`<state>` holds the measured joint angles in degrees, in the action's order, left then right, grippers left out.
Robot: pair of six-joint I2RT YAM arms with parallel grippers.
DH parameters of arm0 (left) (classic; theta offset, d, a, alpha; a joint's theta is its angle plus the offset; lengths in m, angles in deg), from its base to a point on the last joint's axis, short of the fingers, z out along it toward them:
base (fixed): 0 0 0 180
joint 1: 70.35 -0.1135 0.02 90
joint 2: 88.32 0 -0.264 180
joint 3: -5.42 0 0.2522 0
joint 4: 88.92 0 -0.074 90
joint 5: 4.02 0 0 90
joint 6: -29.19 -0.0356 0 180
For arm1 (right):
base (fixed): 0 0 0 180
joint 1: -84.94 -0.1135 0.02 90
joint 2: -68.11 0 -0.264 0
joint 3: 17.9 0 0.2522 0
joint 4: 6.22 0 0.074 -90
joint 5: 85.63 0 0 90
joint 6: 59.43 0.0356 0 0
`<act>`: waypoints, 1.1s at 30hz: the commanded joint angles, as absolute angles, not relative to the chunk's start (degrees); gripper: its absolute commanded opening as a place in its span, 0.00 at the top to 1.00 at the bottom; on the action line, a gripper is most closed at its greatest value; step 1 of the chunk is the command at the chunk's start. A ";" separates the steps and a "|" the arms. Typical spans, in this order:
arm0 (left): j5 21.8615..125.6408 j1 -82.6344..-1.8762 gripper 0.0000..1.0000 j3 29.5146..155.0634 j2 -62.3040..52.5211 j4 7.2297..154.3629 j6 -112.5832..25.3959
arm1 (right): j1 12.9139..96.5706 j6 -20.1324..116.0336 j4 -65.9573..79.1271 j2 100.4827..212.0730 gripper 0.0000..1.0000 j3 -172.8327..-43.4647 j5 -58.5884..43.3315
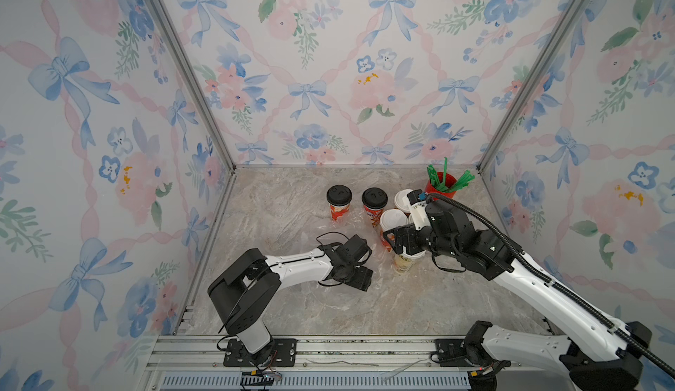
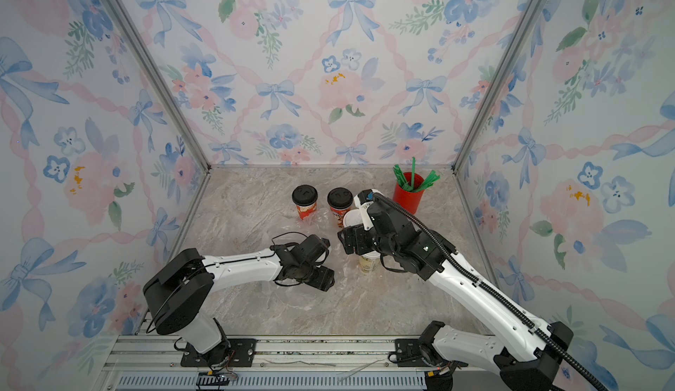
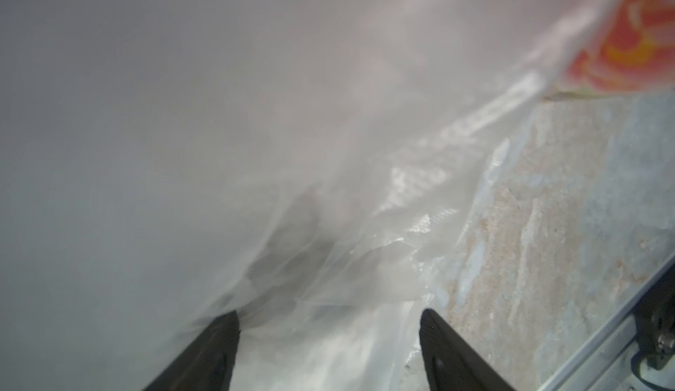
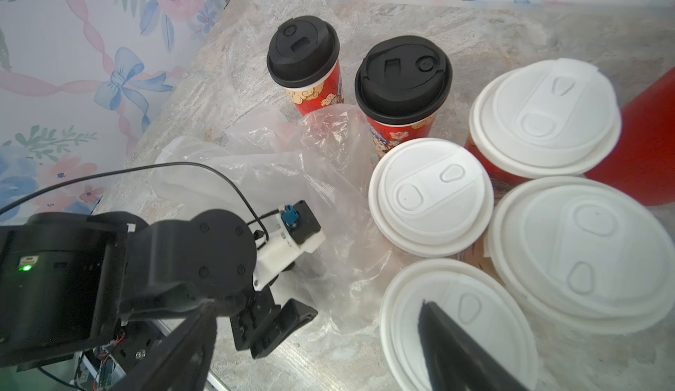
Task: Pack milk tea into plastic carrier bags
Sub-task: Move the plastic carrier bag to the corner of the board.
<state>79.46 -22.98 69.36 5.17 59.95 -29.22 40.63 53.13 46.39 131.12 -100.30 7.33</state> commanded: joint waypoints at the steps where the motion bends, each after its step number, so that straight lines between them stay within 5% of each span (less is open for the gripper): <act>1: 82.64 -29.19 0.22 65.21 4.96 56.92 -30.68 | 40.18 54.00 46.91 130.02 0.12 -99.81 9.51; 18: 92.75 -61.43 0.23 76.36 14.07 56.92 -41.95 | 40.88 52.41 46.09 129.77 0.12 -100.10 10.74; 33: 86.12 -65.89 0.28 105.68 34.30 55.49 -40.86 | 41.18 53.06 43.63 129.79 0.12 -98.27 9.77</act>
